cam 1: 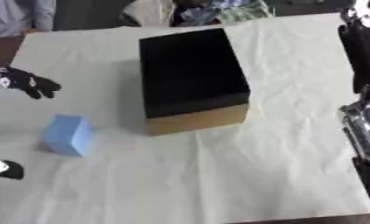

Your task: Pick up objects on the table and place them in the box.

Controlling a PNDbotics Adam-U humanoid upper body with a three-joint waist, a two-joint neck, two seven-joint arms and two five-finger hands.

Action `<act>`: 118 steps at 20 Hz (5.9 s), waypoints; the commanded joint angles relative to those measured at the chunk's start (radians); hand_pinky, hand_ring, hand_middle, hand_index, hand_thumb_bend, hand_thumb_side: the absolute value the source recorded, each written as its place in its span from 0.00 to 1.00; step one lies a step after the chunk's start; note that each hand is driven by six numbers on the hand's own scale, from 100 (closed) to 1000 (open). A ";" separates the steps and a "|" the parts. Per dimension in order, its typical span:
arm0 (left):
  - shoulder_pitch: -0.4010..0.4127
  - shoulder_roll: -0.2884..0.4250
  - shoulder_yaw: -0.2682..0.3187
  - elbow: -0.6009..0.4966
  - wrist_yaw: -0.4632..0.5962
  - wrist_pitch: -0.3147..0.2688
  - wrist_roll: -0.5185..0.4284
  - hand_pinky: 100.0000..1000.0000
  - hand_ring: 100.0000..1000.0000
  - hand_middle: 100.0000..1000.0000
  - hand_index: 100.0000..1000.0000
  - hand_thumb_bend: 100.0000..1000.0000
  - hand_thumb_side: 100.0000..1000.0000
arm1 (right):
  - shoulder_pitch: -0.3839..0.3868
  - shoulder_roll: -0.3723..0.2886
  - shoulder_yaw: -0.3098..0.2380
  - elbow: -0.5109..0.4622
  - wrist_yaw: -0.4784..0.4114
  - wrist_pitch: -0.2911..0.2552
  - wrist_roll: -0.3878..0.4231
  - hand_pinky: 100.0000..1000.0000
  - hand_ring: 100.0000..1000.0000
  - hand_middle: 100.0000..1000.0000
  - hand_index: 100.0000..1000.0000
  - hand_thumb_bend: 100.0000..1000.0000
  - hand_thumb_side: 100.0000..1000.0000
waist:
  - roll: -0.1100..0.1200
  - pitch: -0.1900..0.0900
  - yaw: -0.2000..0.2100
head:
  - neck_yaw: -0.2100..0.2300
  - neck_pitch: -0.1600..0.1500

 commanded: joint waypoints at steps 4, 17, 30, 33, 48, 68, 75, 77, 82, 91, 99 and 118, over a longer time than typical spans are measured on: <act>-0.082 -0.029 -0.027 0.075 -0.009 0.020 -0.045 1.00 0.90 0.86 0.99 0.67 0.09 | -0.010 -0.017 0.003 -0.015 -0.009 -0.001 0.004 0.82 0.78 0.55 0.76 0.00 0.34 | 0.000 -0.014 -0.005 | 0.007 0.004; -0.171 -0.101 -0.038 0.255 -0.171 -0.049 -0.046 1.00 0.92 0.88 0.96 0.72 0.09 | -0.010 -0.027 0.010 -0.015 -0.017 0.000 0.001 0.83 0.78 0.55 0.76 0.00 0.34 | 0.007 0.011 -0.016 | 0.008 -0.008; -0.222 -0.127 -0.077 0.394 -0.256 -0.167 -0.046 1.00 0.95 0.90 0.97 0.82 0.08 | -0.017 -0.038 0.019 -0.015 -0.024 0.004 -0.002 0.83 0.79 0.54 0.77 0.00 0.35 | 0.014 0.039 -0.025 | 0.010 -0.023; -0.231 -0.135 -0.093 0.430 -0.276 -0.213 -0.046 1.00 0.96 0.90 0.97 0.80 0.06 | -0.016 -0.039 0.021 -0.015 -0.027 0.005 -0.003 0.83 0.79 0.54 0.77 0.00 0.35 | 0.016 0.045 -0.027 | 0.011 -0.023; -0.279 -0.192 -0.130 0.518 -0.316 -0.238 -0.046 0.99 0.94 0.90 0.97 0.74 0.00 | -0.019 -0.033 0.027 -0.015 -0.033 0.003 -0.001 0.83 0.79 0.54 0.77 0.00 0.35 | 0.019 0.050 -0.031 | 0.017 -0.026; -0.301 -0.182 -0.158 0.463 -0.275 -0.275 -0.046 1.00 0.92 0.88 0.95 0.64 0.04 | -0.017 -0.031 0.032 -0.015 -0.039 0.005 0.007 0.83 0.79 0.54 0.77 0.00 0.35 | 0.018 0.046 -0.031 | 0.015 -0.022; -0.282 -0.172 -0.177 0.453 -0.300 -0.267 -0.046 0.99 0.93 0.87 0.94 0.69 0.04 | -0.018 -0.027 0.031 -0.015 -0.039 0.002 0.008 0.83 0.79 0.54 0.77 0.00 0.36 | 0.017 0.044 -0.029 | 0.013 -0.023; -0.284 -0.179 -0.178 0.462 -0.326 -0.258 -0.046 0.98 0.92 0.87 0.94 0.70 0.04 | -0.018 -0.025 0.031 -0.015 -0.040 0.001 0.008 0.84 0.79 0.54 0.77 0.00 0.36 | 0.016 0.045 -0.030 | 0.014 -0.024; -0.296 -0.207 -0.182 0.483 -0.366 -0.238 -0.046 0.97 0.91 0.85 0.93 0.68 0.04 | -0.020 -0.022 0.030 -0.015 -0.041 0.000 0.008 0.84 0.79 0.54 0.77 0.00 0.36 | 0.014 0.046 -0.033 | 0.018 -0.029; -0.306 -0.238 -0.190 0.516 -0.391 -0.226 -0.046 0.94 0.86 0.72 0.84 0.61 0.00 | -0.019 -0.019 0.031 -0.015 -0.043 0.000 0.008 0.84 0.79 0.54 0.77 0.00 0.36 | 0.014 0.052 -0.036 | 0.018 -0.029; -0.314 -0.233 -0.172 0.480 -0.384 -0.187 -0.046 0.84 0.72 0.56 0.70 0.30 0.00 | -0.017 -0.019 0.031 -0.015 -0.044 0.001 0.007 0.84 0.79 0.54 0.77 0.00 0.36 | 0.015 0.049 -0.035 | 0.020 -0.028; -0.538 -0.405 -0.010 0.479 -0.444 -0.107 0.151 0.79 0.58 0.47 0.61 0.00 0.00 | -0.026 -0.018 0.028 -0.015 -0.038 0.000 0.016 0.84 0.79 0.55 0.77 0.00 0.36 | 0.024 0.039 -0.051 | 0.034 -0.033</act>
